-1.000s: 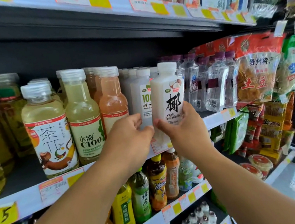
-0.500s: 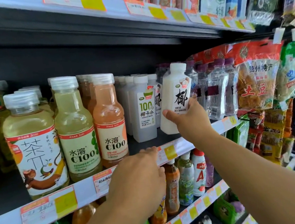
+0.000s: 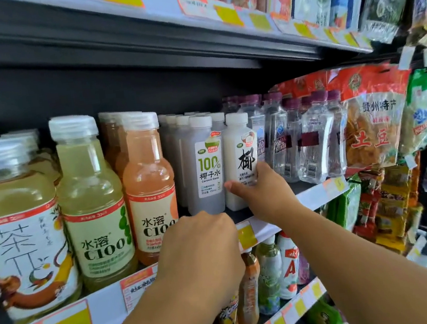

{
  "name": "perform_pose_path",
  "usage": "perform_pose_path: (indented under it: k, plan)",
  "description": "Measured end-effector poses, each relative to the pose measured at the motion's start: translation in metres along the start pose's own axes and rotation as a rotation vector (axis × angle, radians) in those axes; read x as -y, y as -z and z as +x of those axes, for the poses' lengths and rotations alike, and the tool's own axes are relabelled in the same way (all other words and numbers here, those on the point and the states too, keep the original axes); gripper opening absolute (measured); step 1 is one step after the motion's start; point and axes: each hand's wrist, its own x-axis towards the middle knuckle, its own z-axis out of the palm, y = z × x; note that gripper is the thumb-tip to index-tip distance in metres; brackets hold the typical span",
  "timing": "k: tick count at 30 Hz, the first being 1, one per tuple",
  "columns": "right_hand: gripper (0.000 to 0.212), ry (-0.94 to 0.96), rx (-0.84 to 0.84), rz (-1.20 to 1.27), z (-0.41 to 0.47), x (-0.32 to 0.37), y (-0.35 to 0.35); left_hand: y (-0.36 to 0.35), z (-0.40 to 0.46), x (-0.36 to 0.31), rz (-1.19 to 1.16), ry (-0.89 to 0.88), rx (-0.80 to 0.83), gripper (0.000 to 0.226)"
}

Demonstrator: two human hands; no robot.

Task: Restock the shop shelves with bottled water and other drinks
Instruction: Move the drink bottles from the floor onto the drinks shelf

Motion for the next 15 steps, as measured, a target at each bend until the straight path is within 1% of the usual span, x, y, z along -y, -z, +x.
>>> perform_pose_path:
  k: [5,7,9,11,13,15]
  plan:
    - [0.061,-0.055,0.052,-0.245,0.009,0.005,0.001,-0.001,0.003,0.007,0.002,-0.032,0.028,0.010]
    - [0.071,-0.057,0.069,-0.334,0.009,0.009,0.003,-0.002,0.004,0.006,0.003,-0.037,0.042,0.014]
    - [0.077,-0.039,0.073,-0.359,0.006,0.009,0.003,-0.004,0.005,0.007,-0.003,-0.042,0.060,0.016]
    - [0.070,0.017,0.022,-0.286,-0.002,0.004,-0.001,-0.005,0.006,0.009,-0.011,-0.052,0.059,0.019]
    - [0.056,0.066,-0.061,-0.196,-0.013,-0.002,-0.006,-0.006,0.007,0.011,-0.024,-0.060,0.052,0.019]
    - [0.041,0.094,-0.100,-0.191,-0.018,-0.005,-0.011,-0.005,0.006,0.011,-0.034,-0.069,0.050,0.017]
